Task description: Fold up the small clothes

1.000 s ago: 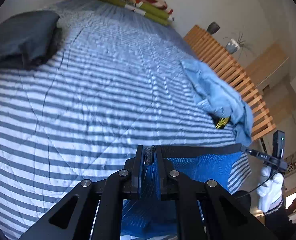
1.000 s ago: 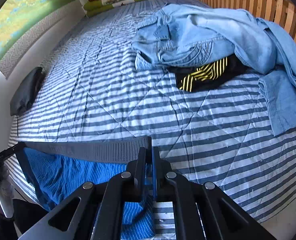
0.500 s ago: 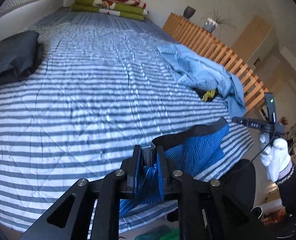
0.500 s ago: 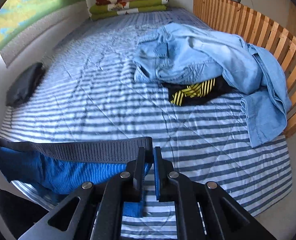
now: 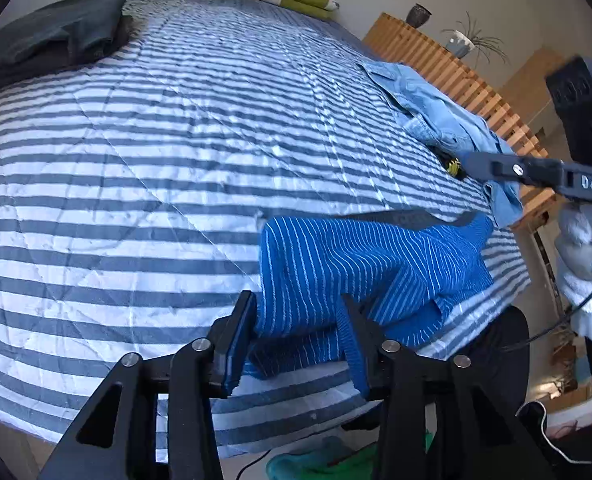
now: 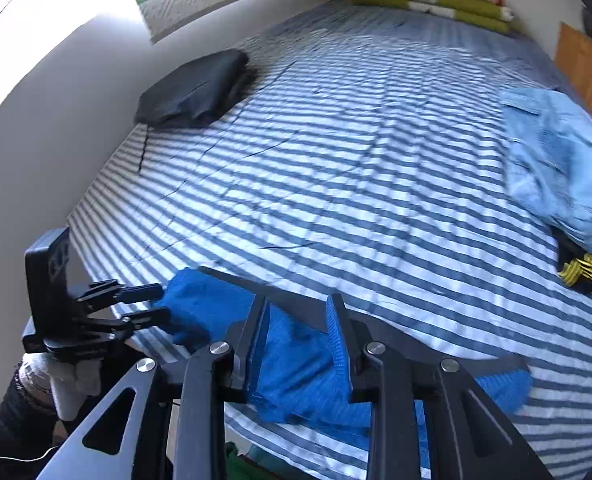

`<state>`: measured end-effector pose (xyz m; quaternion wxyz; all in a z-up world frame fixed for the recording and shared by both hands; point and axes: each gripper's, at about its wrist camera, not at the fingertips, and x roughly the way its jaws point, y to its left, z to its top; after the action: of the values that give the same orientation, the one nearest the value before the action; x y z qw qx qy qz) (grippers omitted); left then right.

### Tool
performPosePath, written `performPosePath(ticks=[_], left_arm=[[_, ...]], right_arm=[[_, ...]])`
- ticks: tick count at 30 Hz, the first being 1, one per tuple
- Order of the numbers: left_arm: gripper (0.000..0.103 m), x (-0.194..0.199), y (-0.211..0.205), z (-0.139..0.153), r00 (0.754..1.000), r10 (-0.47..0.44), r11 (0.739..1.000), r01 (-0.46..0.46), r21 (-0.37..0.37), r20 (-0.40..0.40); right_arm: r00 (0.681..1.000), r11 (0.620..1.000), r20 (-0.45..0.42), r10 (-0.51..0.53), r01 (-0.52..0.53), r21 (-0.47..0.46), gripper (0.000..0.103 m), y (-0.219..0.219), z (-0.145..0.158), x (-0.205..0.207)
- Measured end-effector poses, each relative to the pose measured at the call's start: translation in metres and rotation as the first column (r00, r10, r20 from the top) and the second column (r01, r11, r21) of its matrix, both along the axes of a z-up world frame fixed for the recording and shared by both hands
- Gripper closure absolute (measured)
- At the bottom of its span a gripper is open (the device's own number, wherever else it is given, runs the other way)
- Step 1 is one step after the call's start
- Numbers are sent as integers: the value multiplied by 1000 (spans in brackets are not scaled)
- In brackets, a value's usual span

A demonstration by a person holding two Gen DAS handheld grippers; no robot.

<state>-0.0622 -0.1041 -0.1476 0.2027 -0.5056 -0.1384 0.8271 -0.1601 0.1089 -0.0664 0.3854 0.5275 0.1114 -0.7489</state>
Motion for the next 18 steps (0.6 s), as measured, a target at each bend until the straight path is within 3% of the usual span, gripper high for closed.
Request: performPosePath(ticks=[1,4,12,18], left_arm=[[79,1,3,-7,999,-28,1000,28,0,16],[93,8,11,-21,997,-73,997,74,-31,34],[95,23,-2,-27,994,-99,994,96,60,48],[95,23,-2,-27,994,-104,994,102,47,46]], right_arm=[[1000,999,-4,26,-26,26,76,-18,-6,0],[995,993,35,89,-91,79,76,-60,-27,-3],[949,972,244,199,-223,77,76,-108,-75,-6],[918,942,260,299,-327,71,76,-132,-78,12]])
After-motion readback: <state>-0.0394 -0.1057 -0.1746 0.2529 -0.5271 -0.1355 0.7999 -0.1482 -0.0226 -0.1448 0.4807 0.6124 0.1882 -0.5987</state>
